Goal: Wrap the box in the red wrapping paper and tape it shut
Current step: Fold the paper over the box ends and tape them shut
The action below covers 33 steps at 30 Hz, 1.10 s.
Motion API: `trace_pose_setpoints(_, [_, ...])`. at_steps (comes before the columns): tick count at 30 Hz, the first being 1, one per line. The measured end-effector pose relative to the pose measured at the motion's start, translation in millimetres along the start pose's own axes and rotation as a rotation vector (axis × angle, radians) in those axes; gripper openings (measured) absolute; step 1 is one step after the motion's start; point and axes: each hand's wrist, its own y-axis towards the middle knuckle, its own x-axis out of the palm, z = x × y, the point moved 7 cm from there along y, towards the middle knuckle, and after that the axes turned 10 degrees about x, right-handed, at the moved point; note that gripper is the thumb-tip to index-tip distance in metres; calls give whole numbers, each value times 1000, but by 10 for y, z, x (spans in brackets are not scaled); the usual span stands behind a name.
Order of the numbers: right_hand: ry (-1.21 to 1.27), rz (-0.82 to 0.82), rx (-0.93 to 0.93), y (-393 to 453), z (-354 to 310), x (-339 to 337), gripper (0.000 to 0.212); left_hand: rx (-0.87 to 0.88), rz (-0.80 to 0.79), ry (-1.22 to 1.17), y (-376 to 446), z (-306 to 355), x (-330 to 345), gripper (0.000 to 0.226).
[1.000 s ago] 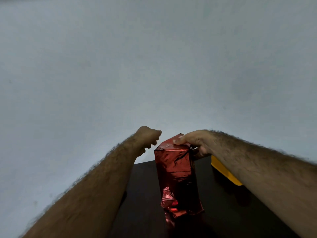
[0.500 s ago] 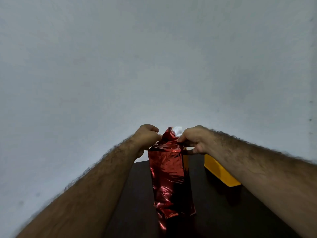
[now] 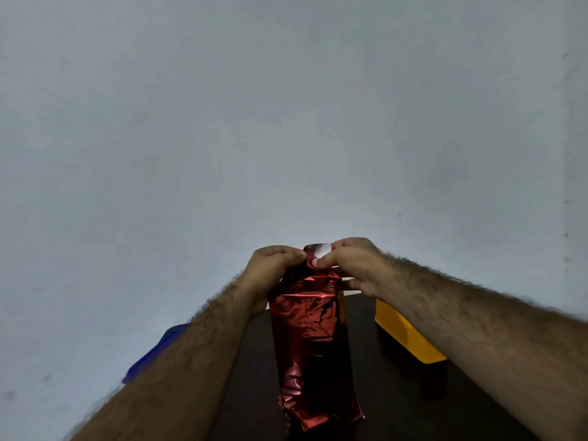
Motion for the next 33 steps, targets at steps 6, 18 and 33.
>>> trace_pose_setpoints(6, [32,64,-160,85,-116,-15,19,110,112,-76,-91,66,75,24])
trace_pose_setpoints(18, [78,30,-197,80,104,-33,51,172,-167,144,122,269,93,32])
trace_pose_setpoints(33, [238,110,-194,-95,153,-58,60,41,-88,177,97,196,6,49])
